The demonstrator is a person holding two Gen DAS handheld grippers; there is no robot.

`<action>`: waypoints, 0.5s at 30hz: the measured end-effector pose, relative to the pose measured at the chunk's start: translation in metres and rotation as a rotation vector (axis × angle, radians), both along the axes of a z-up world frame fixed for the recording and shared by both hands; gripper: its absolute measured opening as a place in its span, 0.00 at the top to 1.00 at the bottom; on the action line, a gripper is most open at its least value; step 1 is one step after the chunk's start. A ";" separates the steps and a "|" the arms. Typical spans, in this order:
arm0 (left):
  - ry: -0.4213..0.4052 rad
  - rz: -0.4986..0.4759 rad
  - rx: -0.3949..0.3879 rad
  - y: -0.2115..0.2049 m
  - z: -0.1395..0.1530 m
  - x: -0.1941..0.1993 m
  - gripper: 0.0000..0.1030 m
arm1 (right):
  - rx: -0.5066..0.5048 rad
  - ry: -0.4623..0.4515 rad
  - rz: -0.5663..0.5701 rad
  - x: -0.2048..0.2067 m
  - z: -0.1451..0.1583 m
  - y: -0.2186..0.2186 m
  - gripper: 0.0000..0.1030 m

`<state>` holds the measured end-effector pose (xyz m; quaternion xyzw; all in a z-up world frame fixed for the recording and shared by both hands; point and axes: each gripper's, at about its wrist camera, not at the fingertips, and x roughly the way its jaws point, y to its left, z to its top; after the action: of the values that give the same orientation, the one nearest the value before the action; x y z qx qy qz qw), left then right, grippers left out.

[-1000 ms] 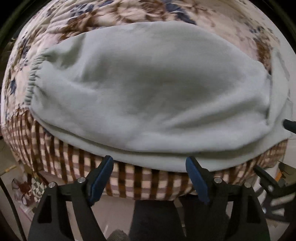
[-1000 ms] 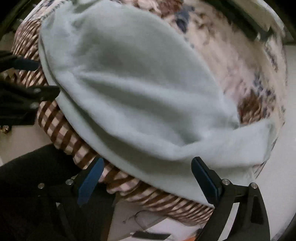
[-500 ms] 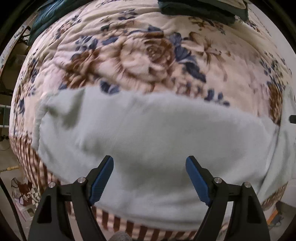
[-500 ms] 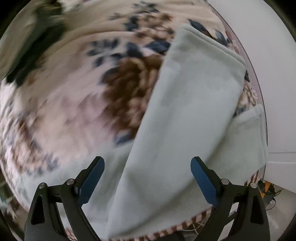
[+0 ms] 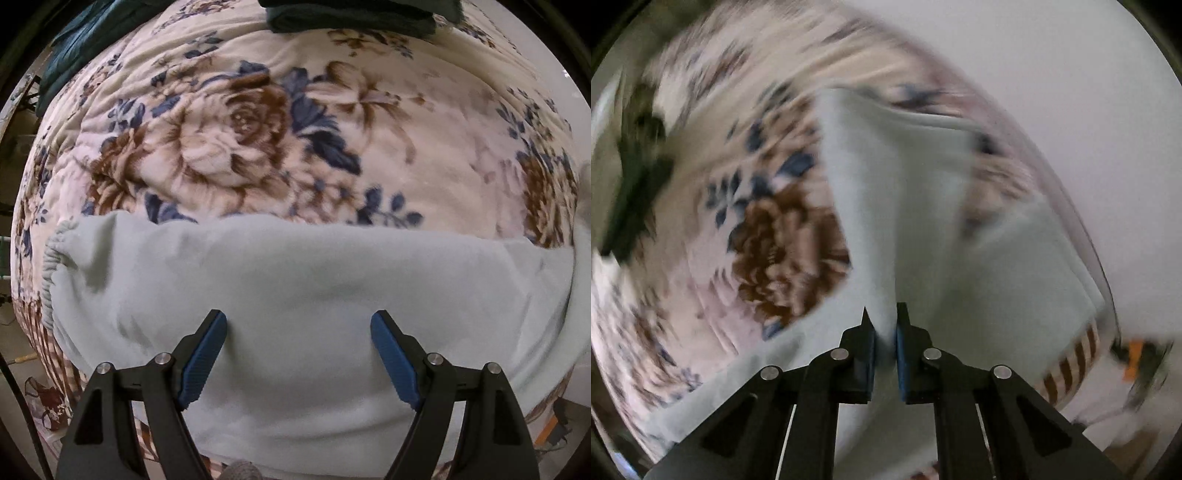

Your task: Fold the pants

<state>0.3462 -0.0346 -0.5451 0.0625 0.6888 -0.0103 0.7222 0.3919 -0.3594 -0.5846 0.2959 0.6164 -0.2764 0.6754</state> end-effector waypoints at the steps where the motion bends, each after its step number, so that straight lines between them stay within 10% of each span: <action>1: 0.007 -0.006 -0.002 -0.002 0.001 -0.004 0.23 | 0.021 -0.015 -0.066 -0.024 0.002 -0.016 0.90; 11: 0.058 -0.027 0.001 -0.010 -0.007 -0.037 0.23 | 0.358 -0.079 -0.432 -0.174 -0.102 -0.079 0.83; 15: 0.078 -0.022 -0.003 -0.009 -0.009 -0.044 0.23 | 0.317 -0.172 -0.437 -0.180 -0.094 -0.083 0.32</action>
<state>0.3022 -0.0438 -0.5542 0.0686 0.7157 -0.0214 0.6947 0.2123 -0.4426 -0.6787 0.5460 0.5139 -0.2897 0.5949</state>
